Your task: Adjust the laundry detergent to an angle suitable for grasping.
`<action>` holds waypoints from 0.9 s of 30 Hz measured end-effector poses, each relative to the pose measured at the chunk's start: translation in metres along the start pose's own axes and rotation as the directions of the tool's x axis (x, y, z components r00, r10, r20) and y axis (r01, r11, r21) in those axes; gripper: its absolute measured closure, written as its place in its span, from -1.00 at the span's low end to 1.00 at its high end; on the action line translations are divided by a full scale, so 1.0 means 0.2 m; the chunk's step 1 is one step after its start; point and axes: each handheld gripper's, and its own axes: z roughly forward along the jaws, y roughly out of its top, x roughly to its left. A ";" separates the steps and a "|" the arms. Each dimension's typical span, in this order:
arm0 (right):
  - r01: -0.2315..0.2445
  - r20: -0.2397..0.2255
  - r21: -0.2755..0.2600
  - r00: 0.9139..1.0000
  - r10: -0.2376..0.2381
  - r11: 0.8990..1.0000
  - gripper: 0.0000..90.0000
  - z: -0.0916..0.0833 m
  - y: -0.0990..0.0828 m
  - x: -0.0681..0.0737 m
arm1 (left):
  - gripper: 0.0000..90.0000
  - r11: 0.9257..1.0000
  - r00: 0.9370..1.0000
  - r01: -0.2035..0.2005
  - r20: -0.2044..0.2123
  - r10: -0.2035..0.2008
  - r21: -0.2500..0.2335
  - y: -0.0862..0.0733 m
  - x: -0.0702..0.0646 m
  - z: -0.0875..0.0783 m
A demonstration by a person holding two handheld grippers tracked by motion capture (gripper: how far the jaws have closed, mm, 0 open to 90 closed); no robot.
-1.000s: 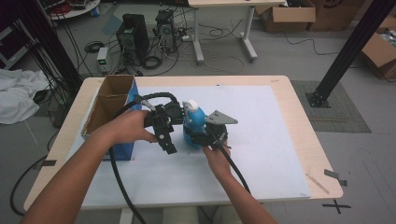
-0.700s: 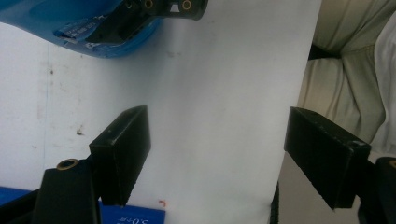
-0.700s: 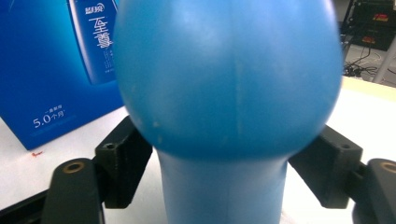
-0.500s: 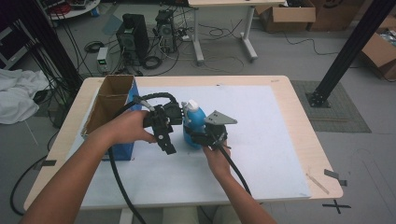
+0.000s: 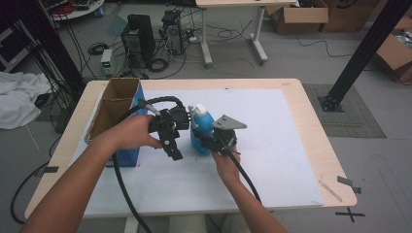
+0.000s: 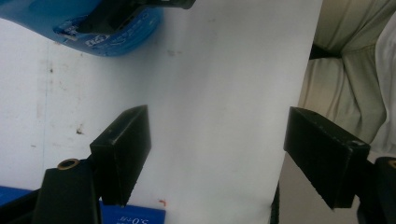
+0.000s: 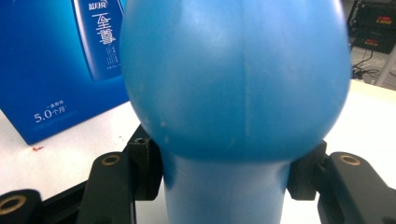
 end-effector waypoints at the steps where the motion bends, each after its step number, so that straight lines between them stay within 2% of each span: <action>1: 0.001 0.001 -0.002 1.000 -0.001 1.000 -0.06 0.00 0.00 0.00 | -0.47 1.000 1.000 0.000 0.000 0.000 0.000 0.00 0.00 0.00; 9: -0.007 0.006 -0.002 1.000 0.007 1.000 -0.04 0.00 0.00 0.00 | -0.47 1.000 1.000 0.004 -0.001 -0.004 -0.002 0.00 0.00 0.00; 13: 0.004 0.004 0.012 1.000 -0.005 1.000 -0.03 -0.01 0.01 0.00 | -0.48 1.000 1.000 0.007 -0.004 -0.007 -0.005 -0.01 0.00 -0.01; 16: 0.013 0.000 0.003 1.000 -0.013 1.000 -0.02 -0.03 0.03 0.00 | -0.48 1.000 1.000 0.012 -0.007 -0.012 -0.014 -0.01 0.00 -0.01; 19: 0.014 -0.029 -0.003 0.999 -0.014 1.000 -0.02 -0.07 0.05 -0.02 | -0.49 0.999 1.000 0.021 -0.016 -0.021 -0.029 -0.02 0.01 -0.03; 23: 0.038 -0.062 0.006 0.997 -0.037 0.999 -0.02 -0.12 0.08 -0.03 | -0.49 0.999 0.999 0.021 -0.025 -0.022 -0.034 -0.01 0.01 -0.05; 26: 0.061 -0.106 0.017 0.993 -0.059 0.998 -0.02 -0.18 0.10 -0.05 | -0.49 0.999 0.999 0.018 -0.032 -0.019 -0.038 -0.01 0.00 -0.06; 27: 0.061 -0.106 0.017 0.993 -0.059 0.998 -0.02 -0.18 0.10 -0.05 | -0.49 0.999 0.999 0.014 -0.035 -0.015 -0.037 0.00 0.01 -0.06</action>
